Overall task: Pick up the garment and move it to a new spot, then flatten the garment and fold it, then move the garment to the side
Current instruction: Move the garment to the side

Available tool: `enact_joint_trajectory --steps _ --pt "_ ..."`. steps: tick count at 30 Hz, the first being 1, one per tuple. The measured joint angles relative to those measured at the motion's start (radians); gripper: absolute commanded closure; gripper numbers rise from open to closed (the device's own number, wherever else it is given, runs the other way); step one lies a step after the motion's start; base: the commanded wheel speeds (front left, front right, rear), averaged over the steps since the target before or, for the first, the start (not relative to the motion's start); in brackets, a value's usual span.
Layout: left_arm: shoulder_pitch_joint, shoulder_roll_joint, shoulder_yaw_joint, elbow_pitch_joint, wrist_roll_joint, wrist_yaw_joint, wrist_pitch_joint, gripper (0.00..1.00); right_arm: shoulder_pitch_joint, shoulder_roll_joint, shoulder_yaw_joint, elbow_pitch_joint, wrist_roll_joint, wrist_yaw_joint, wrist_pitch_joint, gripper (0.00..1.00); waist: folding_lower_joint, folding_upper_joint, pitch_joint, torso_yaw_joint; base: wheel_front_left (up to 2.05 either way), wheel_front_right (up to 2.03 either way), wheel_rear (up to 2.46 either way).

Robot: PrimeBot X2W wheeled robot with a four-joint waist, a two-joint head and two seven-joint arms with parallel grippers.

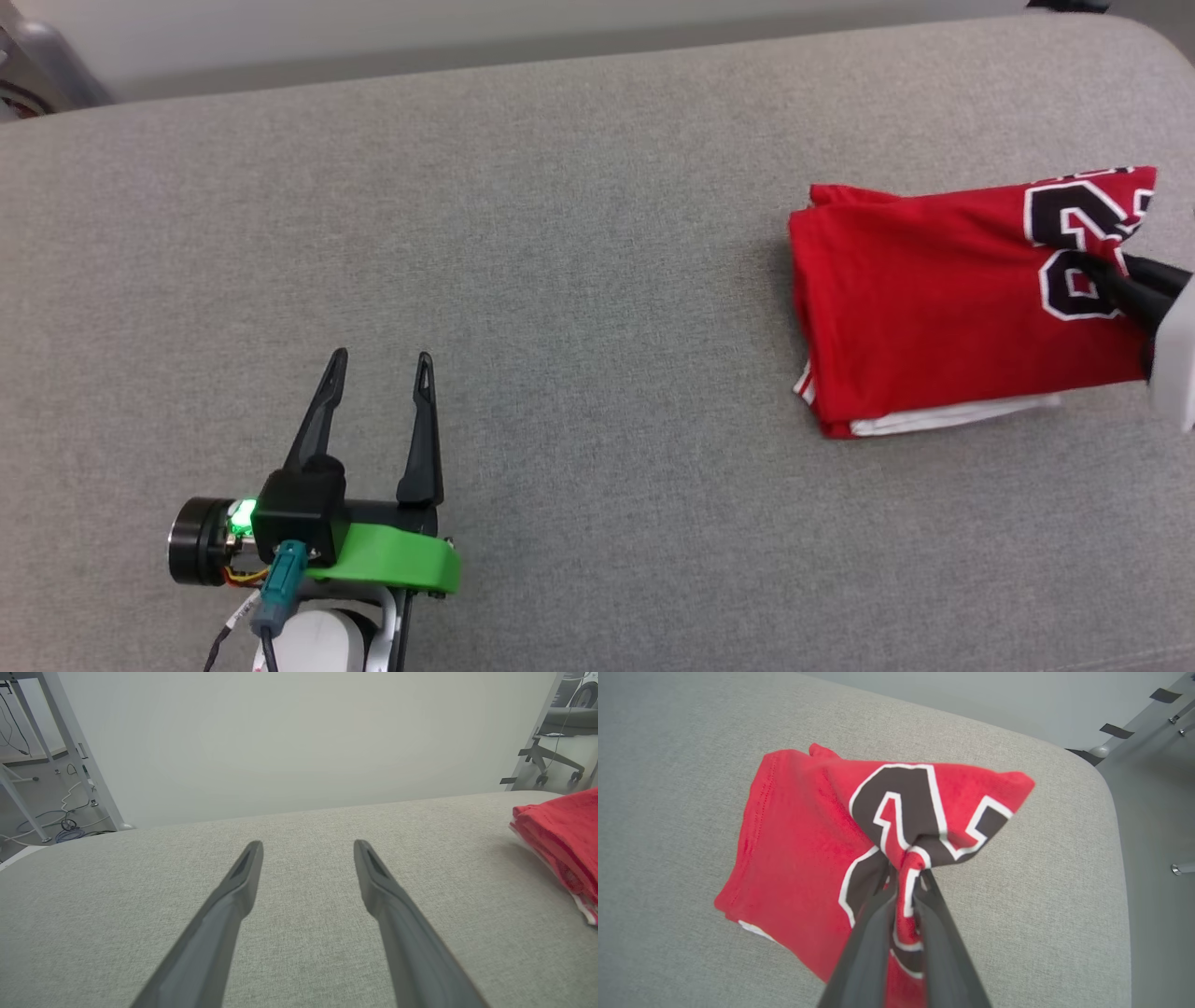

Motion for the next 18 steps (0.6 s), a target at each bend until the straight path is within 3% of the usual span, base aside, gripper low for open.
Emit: enact_joint_trajectory --steps 6,11,18 --pt "-0.038 0.014 0.002 -0.028 0.014 -0.008 0.000 0.00 -0.055 -0.072 -0.066 0.099 -0.051 0.000 0.007 1.00 0.0000 0.0000 0.088 -0.015 0.00 0.00 0.00" --pt "-0.080 0.020 -0.002 -0.046 0.016 -0.012 0.000 0.00 -0.098 -0.080 -0.133 0.197 -0.058 0.000 0.018 1.00 0.0001 0.0000 0.161 -0.015 0.00 0.00 0.00" --pt "-0.126 0.025 -0.025 -0.073 0.023 -0.017 0.000 0.00 -0.163 -0.116 -0.198 0.346 -0.154 0.000 0.017 1.00 0.0002 0.0000 0.260 0.001 0.00 0.00 0.00"
